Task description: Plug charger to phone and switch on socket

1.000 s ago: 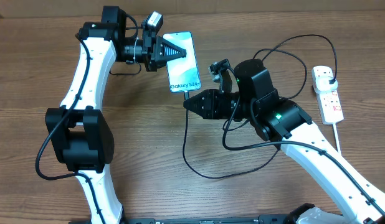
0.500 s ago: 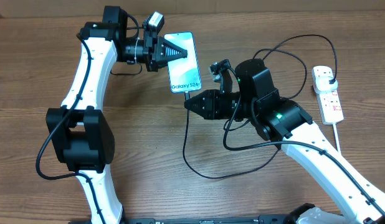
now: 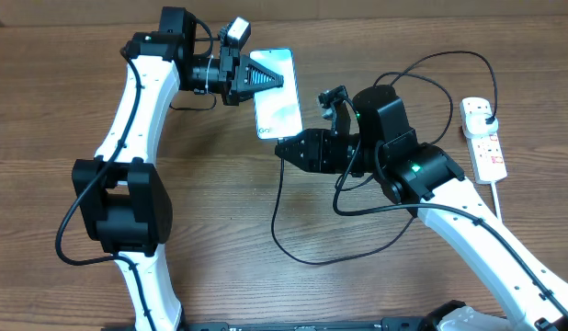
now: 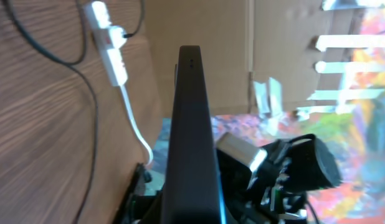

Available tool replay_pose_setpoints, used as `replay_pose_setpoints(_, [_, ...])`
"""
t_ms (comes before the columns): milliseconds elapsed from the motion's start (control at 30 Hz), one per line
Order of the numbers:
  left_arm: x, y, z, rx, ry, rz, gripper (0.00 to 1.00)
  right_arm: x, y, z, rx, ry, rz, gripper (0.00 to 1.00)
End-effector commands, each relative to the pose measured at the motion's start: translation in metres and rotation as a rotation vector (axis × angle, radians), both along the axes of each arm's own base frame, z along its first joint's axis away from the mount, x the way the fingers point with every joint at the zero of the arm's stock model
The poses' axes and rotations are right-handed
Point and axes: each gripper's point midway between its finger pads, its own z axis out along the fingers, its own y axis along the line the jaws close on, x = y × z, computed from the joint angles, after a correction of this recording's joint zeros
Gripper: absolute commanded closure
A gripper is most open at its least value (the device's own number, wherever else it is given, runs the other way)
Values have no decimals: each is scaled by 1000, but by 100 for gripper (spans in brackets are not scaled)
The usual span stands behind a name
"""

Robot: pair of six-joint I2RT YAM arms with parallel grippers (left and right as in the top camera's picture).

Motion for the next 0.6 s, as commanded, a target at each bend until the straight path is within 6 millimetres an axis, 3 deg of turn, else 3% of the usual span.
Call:
replay_pose_setpoints(0, [6,7,-21,155,4,47,96,12,-9,-6,-31,-3,-52,54])
replay_pose_setpoints(100, [10,19,-55,358,-5,84,96,11,-10,-8,-37,8,-52,43])
replay_pose_setpoints(233, [8,42,-91,602,-11,99,96,13,-22,-14,-54,40,-81,40])
replay_pose_setpoints(567, [-1,55,-114,703,-55,32,96,14,-46,-30,-115,88,-108,37])
